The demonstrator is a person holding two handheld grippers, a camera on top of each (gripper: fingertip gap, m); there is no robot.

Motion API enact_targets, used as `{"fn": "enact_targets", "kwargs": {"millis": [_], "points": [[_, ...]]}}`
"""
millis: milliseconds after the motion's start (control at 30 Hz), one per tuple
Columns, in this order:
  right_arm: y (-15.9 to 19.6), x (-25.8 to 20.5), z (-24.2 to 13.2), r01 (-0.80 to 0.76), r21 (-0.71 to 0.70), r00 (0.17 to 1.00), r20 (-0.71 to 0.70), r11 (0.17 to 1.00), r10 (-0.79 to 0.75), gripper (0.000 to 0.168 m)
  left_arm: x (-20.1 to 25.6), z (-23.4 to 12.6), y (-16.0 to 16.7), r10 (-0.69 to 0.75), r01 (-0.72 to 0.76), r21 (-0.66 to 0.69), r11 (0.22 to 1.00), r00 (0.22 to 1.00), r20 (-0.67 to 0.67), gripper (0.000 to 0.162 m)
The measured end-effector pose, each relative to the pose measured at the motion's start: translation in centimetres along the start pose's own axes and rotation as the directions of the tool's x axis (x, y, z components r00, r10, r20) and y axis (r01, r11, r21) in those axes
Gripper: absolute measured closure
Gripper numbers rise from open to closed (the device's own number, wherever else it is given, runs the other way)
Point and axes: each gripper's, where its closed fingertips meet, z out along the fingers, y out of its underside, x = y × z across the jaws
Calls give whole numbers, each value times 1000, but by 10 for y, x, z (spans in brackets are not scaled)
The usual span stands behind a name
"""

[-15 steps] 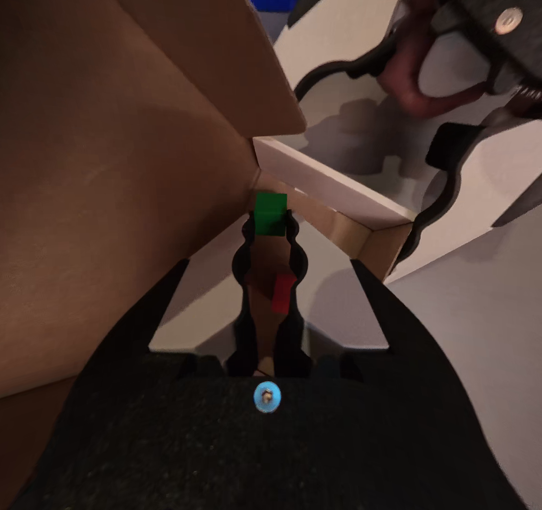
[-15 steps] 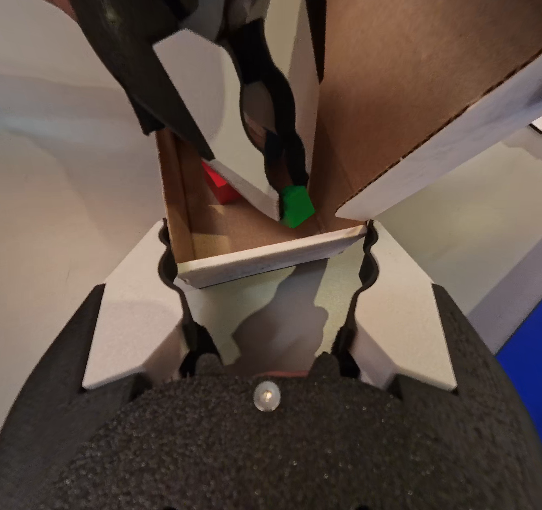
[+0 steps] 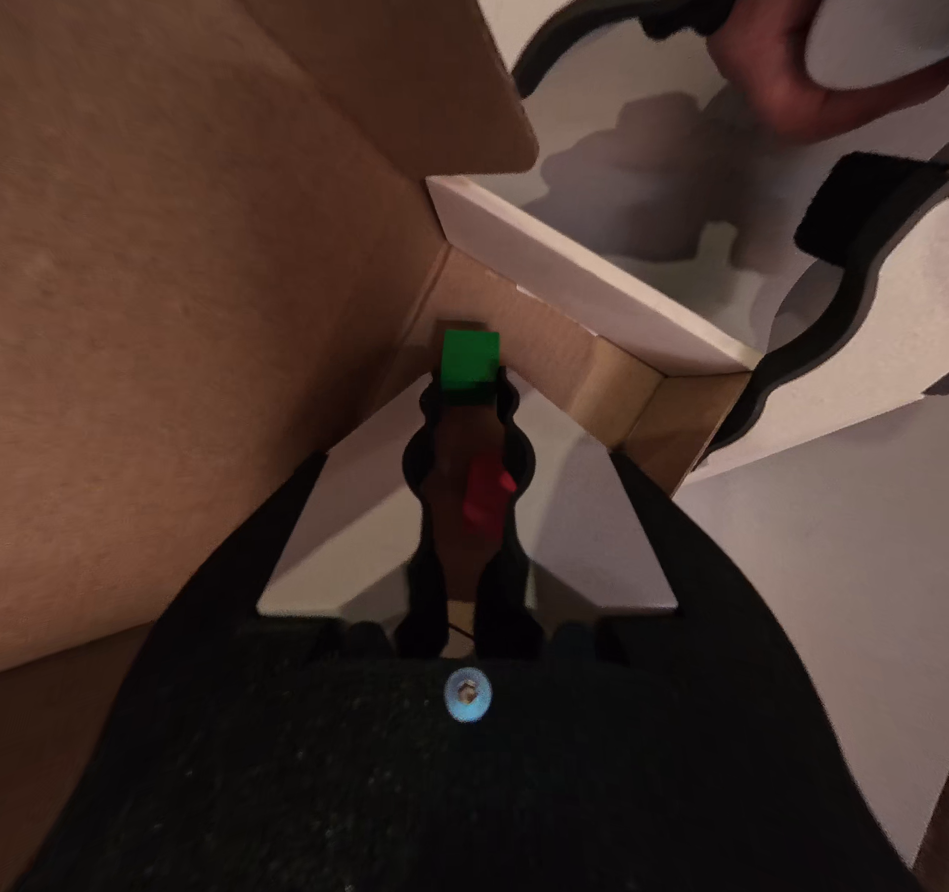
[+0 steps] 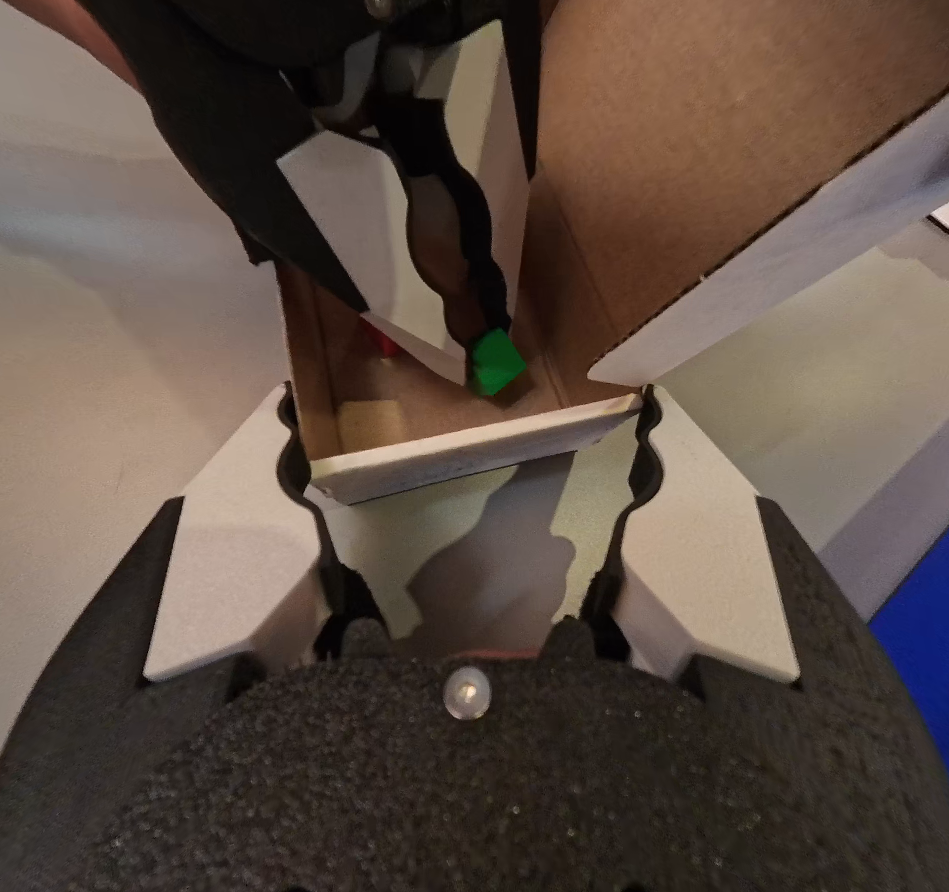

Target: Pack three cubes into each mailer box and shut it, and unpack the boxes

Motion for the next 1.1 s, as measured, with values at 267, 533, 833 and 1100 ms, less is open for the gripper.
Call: {"fn": "enact_targets", "kwargs": {"millis": [267, 533, 833, 1100], "points": [[0, 0, 0, 1, -2, 1000, -1, 1000, -1, 41, -3, 3, 9, -21, 22, -56, 998, 999, 26, 144], [0, 0, 0, 1, -2, 1000, -1, 1000, -1, 41, -3, 0, 1, -46, 47, -51, 998, 999, 15, 136], [1, 0, -1, 2, -1, 1000, 0, 1000, -2, 41, 13, -77, 5, -119, 109, 148, 983, 991, 58, 135], [0, 0, 0, 4, 1, 1000, 2, 1000, -4, 41, 59, -96, 71, -457, 378, 412, 829, 883, 110, 135]]}}
